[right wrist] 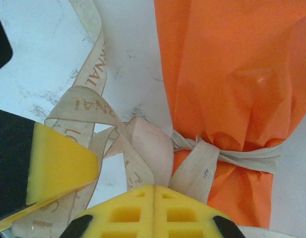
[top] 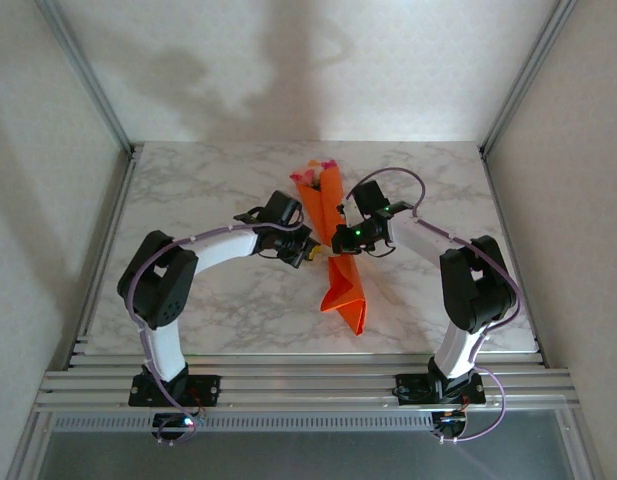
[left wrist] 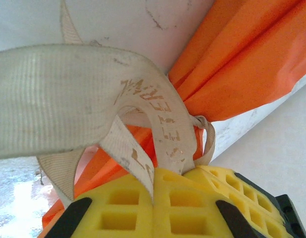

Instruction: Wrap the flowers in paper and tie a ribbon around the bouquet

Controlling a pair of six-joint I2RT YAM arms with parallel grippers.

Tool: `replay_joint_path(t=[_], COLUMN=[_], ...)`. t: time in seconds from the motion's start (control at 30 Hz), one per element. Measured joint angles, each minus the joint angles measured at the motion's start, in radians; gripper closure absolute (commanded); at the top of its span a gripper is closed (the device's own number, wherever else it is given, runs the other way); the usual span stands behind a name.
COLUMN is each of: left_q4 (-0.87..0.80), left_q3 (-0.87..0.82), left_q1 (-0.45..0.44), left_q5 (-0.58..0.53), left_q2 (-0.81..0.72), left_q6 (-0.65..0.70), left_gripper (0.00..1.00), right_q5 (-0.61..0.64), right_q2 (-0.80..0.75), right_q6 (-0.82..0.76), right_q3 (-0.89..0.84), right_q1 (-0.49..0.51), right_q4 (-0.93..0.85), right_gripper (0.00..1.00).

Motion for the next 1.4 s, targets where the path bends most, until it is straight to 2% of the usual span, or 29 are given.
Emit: replay_joint_path(t=[0.3,0.63,0.8,0.97,1.4], left_q4=[0.092,0.167,0.147,0.202,0.368], left_q3=[-0.011,-0.06,-0.12,-0.227,-0.214], left_q1=[0.021,0.024,0.024,0.024,0.02], left_q5=[-0.013,-0.007,-0.015,-0.011,0.014], left_q2=[0.005,0.046,-0.029,-0.11,0.002], left_q6=[-0.078,-0.114,-0.122,-0.173,-0.252], left_gripper=[0.97,0.98,0.96,0.97,0.97], right_q5=[-0.013,0.076,0.118,0.159,0.249], right_q2=[-0.034,-0.035,-0.035,-0.027,0.05], right_q6=[-0.131,-0.238,-0.267,-0.303,-0.317], right_q3=[-0.034,-0.034,-0.034,-0.019,0.043], right_q1=[0.012,0.068,0.082,0.104,0.141], right_q4=[0.002,-0.005,-0.016,-0.051,-0.124], right_gripper=[1.0,1.0,1.0,1.0,1.0])
